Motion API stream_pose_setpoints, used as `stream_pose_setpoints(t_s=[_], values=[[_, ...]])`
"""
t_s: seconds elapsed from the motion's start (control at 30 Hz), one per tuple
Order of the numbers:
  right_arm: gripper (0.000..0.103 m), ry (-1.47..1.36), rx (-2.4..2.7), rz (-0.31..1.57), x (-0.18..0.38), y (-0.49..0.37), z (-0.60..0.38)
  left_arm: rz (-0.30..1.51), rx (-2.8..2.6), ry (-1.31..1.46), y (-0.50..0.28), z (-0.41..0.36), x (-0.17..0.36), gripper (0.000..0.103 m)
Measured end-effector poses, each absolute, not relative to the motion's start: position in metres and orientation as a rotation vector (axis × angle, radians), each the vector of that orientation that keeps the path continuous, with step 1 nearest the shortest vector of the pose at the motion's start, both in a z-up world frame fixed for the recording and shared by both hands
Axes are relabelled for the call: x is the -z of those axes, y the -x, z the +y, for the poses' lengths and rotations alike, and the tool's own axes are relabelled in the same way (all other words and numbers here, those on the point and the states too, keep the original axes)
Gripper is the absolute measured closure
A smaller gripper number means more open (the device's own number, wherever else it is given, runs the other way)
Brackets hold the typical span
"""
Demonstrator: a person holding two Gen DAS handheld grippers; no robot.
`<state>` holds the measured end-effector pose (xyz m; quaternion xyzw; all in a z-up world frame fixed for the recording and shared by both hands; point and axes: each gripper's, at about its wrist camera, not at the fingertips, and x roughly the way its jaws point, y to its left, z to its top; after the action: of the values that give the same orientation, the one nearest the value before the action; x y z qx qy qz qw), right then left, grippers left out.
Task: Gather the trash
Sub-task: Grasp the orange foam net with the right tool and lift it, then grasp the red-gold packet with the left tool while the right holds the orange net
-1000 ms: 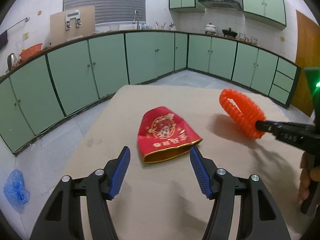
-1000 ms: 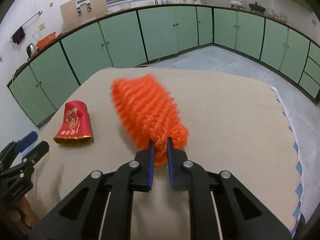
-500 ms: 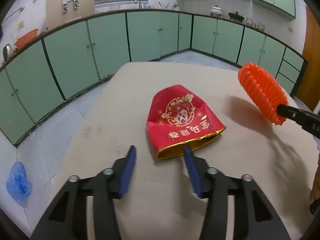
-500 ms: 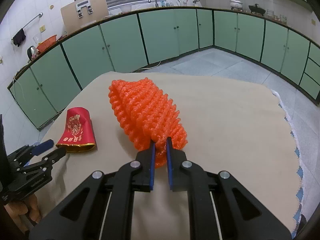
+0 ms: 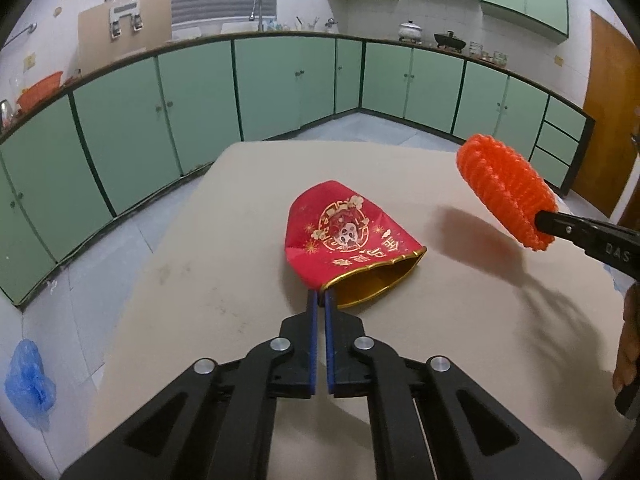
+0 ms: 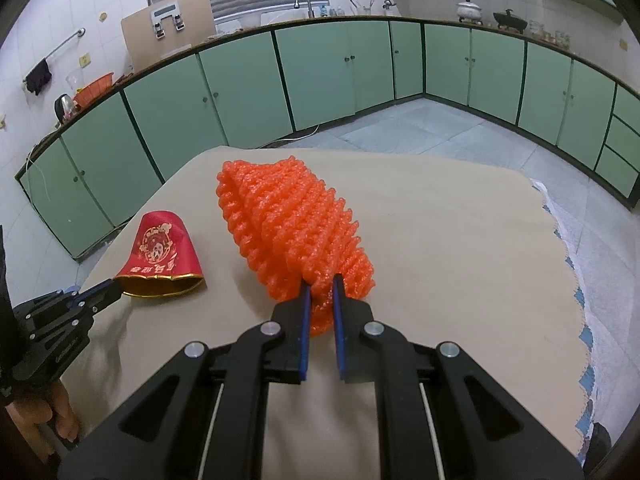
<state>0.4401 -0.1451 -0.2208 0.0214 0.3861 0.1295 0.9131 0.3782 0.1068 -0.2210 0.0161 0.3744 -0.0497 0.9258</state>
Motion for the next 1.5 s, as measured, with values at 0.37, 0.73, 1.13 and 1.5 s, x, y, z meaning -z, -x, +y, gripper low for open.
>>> stream_pose_setpoints(t_s=[0.37,0.73,1.13,1.5], values=[[0.094,-0.071,-0.256,0.764,0.199,-0.413,-0.164,0.71,0.147,-0.035,-0.343,0.09,0.186,0.1],[0.094,-0.098,-0.216,0.699,0.153,-0.349,-0.206,0.639,0.213,-0.062,-0.301,0.051,0.136,0.1],[0.094,-0.138,-0.113,0.654,0.129,-0.263,-0.284,0.565,0.372,-0.141,-0.249,-0.038,0.092,0.103],[0.094,-0.159,-0.082,0.695,0.154,-0.216,-0.316,0.617,0.387,-0.099,-0.215,-0.059,0.125,0.103]])
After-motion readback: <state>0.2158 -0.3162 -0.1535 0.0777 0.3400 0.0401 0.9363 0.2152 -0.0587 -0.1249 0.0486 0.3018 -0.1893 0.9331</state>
